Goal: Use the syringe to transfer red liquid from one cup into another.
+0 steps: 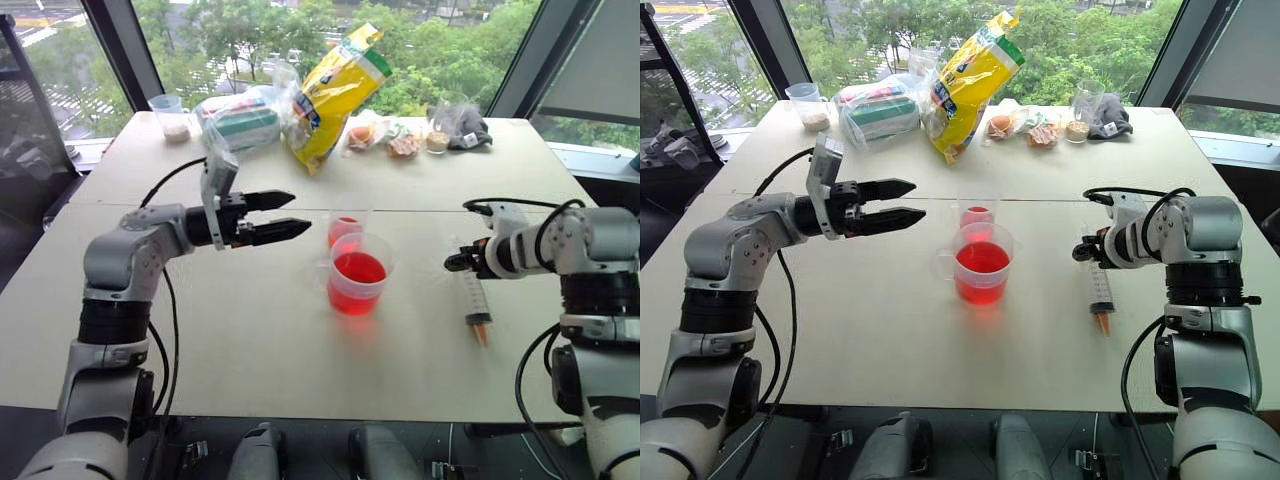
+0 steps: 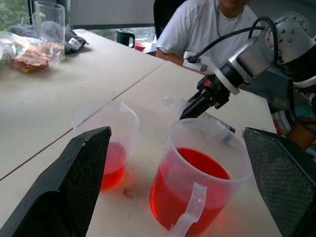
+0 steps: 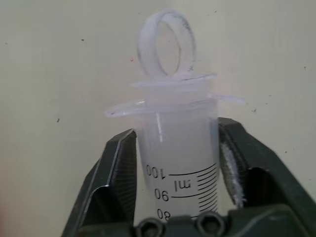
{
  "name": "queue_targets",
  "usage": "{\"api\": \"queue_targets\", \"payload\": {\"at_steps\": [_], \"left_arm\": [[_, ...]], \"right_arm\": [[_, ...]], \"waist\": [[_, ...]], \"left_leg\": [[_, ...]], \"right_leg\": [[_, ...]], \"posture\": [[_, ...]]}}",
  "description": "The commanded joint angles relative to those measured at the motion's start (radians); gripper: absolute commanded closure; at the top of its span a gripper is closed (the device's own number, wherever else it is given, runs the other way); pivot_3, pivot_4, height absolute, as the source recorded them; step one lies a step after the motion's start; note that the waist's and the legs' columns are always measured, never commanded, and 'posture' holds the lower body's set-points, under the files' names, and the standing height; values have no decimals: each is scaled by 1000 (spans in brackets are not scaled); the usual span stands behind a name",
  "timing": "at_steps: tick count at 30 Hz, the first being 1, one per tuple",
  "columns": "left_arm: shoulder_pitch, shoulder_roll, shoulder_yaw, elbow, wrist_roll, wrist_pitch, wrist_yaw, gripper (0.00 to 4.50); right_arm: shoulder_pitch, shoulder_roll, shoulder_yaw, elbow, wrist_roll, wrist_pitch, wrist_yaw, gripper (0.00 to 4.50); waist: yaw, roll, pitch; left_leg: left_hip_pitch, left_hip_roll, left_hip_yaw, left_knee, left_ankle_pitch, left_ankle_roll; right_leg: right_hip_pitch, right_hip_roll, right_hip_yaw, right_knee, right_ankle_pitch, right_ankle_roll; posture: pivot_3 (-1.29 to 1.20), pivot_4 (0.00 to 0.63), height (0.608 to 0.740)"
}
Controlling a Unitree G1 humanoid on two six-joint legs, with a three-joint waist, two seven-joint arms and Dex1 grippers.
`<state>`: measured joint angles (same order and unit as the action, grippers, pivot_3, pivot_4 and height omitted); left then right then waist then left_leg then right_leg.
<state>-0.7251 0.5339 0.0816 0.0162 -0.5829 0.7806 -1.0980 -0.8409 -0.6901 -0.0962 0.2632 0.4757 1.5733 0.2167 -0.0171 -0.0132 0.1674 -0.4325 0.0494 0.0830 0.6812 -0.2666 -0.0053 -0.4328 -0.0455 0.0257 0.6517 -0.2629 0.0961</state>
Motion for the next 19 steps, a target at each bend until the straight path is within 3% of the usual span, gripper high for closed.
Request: {"api": "queue_targets", "payload": {"at_steps": [1, 4, 8, 11, 14, 19], "left_arm": [[7, 12, -7, -59, -34, 17, 5, 93], [19, 24, -16, -69, -38, 25, 7, 93], [47, 61, -11, -95, -50, 37, 3, 93], [75, 102, -4, -120, -59, 43, 1, 93], [97, 143, 1, -136, -67, 48, -7, 93], [108, 173, -30, -122, -40, 14, -19, 93]], "right_arm": [[1, -15, -26, -24, -11, -13, 33, 27], [10, -41, -30, -108, 15, 1, 79, 27], [64, -175, -42, -399, 126, 1, 226, 27], [135, -274, -113, -610, 235, -29, 358, 27], [181, -346, -272, -762, 390, -40, 513, 27], [290, -370, -361, -871, 410, -115, 523, 27]], "waist": [[0, 0, 0], [1, 0, 0], [3, 0, 0], [4, 0, 0], [3, 0, 0], [4, -1, 0]], "left_leg": [[0, 0, 0, 0, 0, 0], [0, 0, -1, 0, 0, 0], [0, 0, -1, -1, 0, 0], [-1, 1, -2, -1, 0, 0], [0, 1, -2, -1, 0, 0], [6, 1, -2, 0, 0, 1]], "right_leg": [[0, 0, 0, 0, 0, 0], [0, 0, 0, 0, 0, 0], [0, 0, 0, 0, 0, 0], [0, 1, -1, -2, 0, 0], [1, 0, -1, -2, 0, 0], [7, 0, -1, -3, -2, -3]], "posture": [[0, 150, 740], [0, 150, 740], [0, 150, 740], [0, 150, 740], [0, 150, 740], [0, 150, 740]]}}
